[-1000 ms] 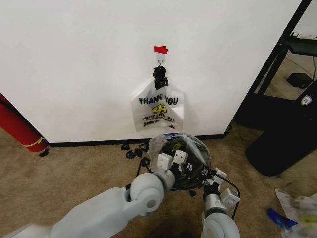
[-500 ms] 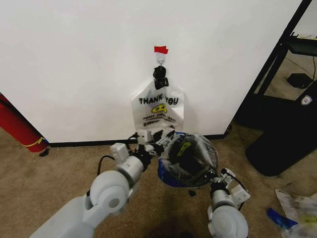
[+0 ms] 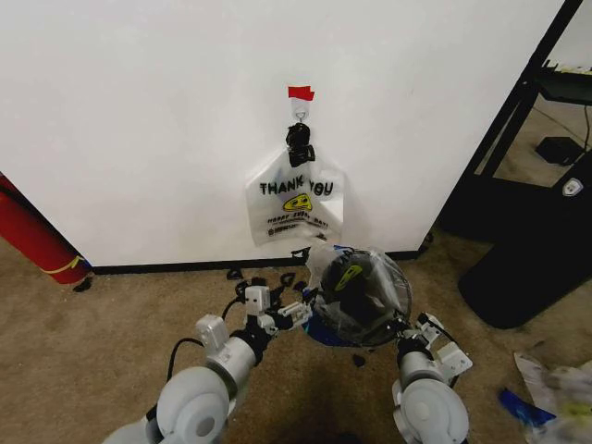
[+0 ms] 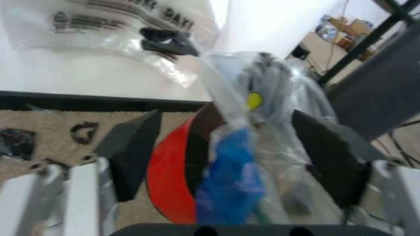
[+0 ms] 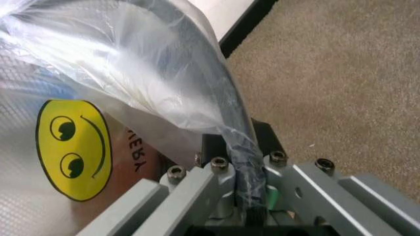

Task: Pick up the garbage bag from the wall and place it over the trash bin.

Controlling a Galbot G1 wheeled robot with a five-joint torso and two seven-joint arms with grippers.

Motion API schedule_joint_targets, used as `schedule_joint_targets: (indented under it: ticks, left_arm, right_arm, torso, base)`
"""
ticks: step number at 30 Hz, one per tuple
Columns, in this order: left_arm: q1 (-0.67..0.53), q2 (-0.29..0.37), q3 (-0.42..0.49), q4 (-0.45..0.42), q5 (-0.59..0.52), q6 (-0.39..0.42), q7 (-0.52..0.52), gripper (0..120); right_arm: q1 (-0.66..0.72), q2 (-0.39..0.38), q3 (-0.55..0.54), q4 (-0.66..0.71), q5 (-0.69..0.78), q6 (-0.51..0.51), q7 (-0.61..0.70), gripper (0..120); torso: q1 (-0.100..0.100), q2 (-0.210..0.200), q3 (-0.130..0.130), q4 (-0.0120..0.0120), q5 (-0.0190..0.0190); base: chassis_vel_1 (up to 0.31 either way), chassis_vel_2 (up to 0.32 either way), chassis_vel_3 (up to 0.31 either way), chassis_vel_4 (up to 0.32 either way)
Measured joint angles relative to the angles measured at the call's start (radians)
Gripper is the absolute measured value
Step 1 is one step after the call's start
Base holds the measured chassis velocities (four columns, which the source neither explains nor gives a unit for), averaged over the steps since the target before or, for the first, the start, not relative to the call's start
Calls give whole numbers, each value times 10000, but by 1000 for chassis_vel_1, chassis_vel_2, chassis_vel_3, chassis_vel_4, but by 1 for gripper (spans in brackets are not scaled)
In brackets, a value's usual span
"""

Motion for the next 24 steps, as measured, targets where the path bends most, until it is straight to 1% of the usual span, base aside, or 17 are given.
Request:
schedule_joint_targets:
  ticks: [2,3,5,6,7,9,10,13,15,17,20,24]
  left_arm:
    - [-48,-17,34,74,30,-2,-45,68]
    - [-71,-18,69,101,40,-3,-55,61]
    - [-106,-15,139,113,75,1,-69,54]
    - [-123,-15,167,119,90,4,-78,51]
    - [-123,-15,167,119,90,4,-78,51]
    - [-157,-17,214,134,109,19,-110,43]
    - [-200,-18,262,150,124,40,-134,36]
    - [-261,-8,344,178,181,115,-150,25]
    - [-264,-8,348,182,184,117,-152,23]
    - [-319,-66,379,290,204,126,-281,11]
    - [-351,-148,386,393,161,125,-438,1]
    - [-397,-227,358,542,-8,123,-569,0]
  right_arm:
    - [-16,-7,0,23,-16,-6,-11,0]
    - [-19,-12,1,32,-20,-9,-14,0]
    - [-21,-13,-2,44,-25,-11,-19,0]
    - [-21,-13,-5,45,-30,-13,-19,0]
    - [-21,-13,-5,45,-30,-13,-19,0]
    - [-20,-10,-14,46,-38,-16,-19,0]
    - [-18,-7,-26,52,-46,-21,-19,0]
    - [-4,-11,-39,84,-49,-30,-18,0]
    - [-3,-11,-39,87,-50,-31,-18,0]
    - [-12,-17,-46,105,-48,-35,-17,0]
    - [-49,-30,-52,134,-40,-41,-17,0]
    - [-114,-49,-69,181,3,-73,-20,0]
  torso:
    - [0,0,0,0,1]
    - [0,0,0,1,1]
    - [0,0,0,3,1]
    - [0,0,0,2,1]
    - [0,0,0,2,1]
    - [0,0,0,2,1]
    - [0,0,0,2,1]
    - [1,0,1,2,1]
    - [1,0,0,2,1]
    - [1,0,1,2,1]
    - [1,0,1,2,1]
    - [1,0,1,2,2]
  base:
    - [0,0,0,0]
    - [0,0,0,0]
    - [0,0,0,0]
    - [0,0,0,0]
    - [0,0,0,0]
    - [0,0,0,0]
    - [0,0,0,0]
    - [0,0,0,0]
    - [0,0,0,0]
    - [0,0,0,0]
    - [0,0,0,0]
    - [0,0,0,0]
